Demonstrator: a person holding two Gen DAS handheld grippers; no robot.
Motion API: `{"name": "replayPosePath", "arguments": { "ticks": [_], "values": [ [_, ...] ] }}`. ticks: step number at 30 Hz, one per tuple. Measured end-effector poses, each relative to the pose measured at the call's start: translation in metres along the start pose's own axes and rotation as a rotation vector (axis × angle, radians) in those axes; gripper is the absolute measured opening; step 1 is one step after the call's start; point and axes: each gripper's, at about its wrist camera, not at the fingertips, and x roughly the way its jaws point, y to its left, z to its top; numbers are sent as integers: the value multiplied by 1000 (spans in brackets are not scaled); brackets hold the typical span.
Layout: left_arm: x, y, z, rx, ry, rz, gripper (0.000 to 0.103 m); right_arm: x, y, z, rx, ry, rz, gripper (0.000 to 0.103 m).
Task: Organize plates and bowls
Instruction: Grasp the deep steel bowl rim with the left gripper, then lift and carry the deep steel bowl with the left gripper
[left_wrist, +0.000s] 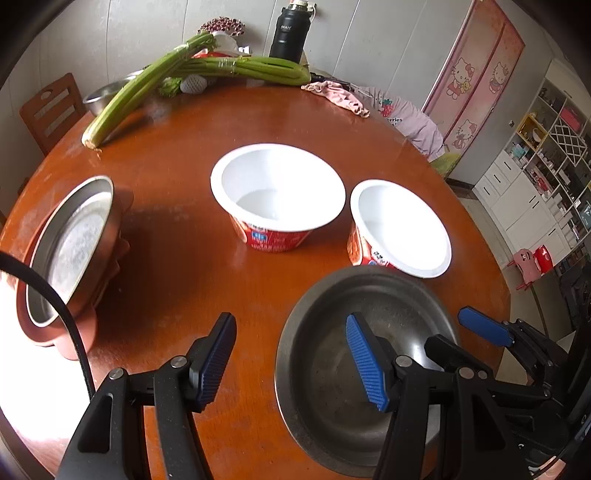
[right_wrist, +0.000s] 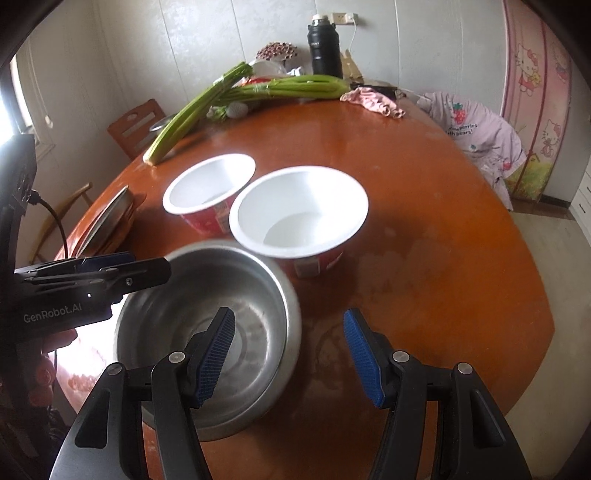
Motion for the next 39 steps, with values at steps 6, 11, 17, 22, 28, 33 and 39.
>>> {"name": "replayPosePath", "arguments": {
  "ticks": [6, 11, 17, 22, 28, 33, 39],
  "values": [
    [6, 0, -7, -5, 11, -38, 61, 7, 3, -9, -12, 23, 0, 63],
    [13, -2, -11, 2, 20, -42, 61, 10, 8, -10, -32, 22, 10, 63],
    [18, -2, -12, -7, 34, -82, 58, 13, 15, -12, -55, 37, 32, 54],
    [20, -2, -13, -19, 40, -99, 51, 11, 24, -11, -75, 32, 32, 52],
    [12, 3, -16, -37, 26, -102, 51, 6, 32, -10, -96, 25, 27, 53],
    [0, 8, -18, -41, 11, -81, 51, -1, 41, -9, -118, 14, 47, 53],
    [-14, 16, -28, -51, -8, -64, 51, -5, 55, -9, -143, 2, 60, 53]
  ]
}}
